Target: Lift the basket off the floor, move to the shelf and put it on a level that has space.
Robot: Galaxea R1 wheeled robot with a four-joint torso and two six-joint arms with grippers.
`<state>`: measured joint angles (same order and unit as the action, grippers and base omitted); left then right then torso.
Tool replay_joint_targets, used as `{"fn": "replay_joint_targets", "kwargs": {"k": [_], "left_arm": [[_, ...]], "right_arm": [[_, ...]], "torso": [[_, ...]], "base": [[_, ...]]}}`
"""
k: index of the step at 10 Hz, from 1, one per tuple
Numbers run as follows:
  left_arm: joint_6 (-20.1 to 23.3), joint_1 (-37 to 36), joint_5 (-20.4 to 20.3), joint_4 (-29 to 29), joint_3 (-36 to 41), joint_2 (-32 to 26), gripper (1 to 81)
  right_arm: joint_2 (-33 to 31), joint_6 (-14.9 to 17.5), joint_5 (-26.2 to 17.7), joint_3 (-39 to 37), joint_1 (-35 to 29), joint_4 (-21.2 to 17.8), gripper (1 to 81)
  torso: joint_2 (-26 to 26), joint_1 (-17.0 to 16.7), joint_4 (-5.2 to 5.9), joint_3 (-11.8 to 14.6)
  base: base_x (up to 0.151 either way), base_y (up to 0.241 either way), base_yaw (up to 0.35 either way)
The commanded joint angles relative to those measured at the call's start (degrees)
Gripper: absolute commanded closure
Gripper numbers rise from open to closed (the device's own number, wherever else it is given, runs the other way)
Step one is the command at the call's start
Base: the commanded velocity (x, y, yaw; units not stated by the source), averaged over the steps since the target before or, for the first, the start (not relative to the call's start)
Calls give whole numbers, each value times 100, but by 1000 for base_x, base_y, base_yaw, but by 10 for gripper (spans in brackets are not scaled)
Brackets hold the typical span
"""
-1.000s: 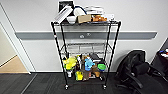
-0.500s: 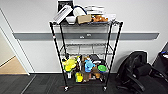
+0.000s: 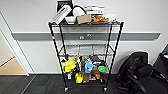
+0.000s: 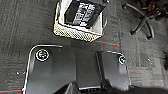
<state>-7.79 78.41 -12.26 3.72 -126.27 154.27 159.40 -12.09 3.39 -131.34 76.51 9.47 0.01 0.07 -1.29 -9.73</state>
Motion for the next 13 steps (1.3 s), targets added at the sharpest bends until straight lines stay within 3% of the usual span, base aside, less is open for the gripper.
{"fn": "replay_joint_targets", "kwargs": {"k": [1,5,6,9,13], "left_arm": [[-3,-216,242,85,50,-107,10],[-47,-216,304,-73,50,-54,10],[-56,-207,312,-152,41,-71,10],[-65,-216,399,-415,94,-150,10],[-65,-216,690,-758,76,-230,10]], "right_arm": [[-73,-21,-277,48,-263,37,10],[-38,-21,-277,-13,-280,28,10],[-21,-21,-277,-13,-280,28,10],[-11,-21,-277,22,-271,11,10],[51,-21,-286,-13,-228,28,10]], "torso": [[-1,0,0,0],[-1,-7,0,0],[-574,362,0,0],[-734,459,0,0],[-1512,948,0,0]], "base": [[0,0,0],[0,0,0],[0,0,0],[0,0,0],[0,0,0]]}}
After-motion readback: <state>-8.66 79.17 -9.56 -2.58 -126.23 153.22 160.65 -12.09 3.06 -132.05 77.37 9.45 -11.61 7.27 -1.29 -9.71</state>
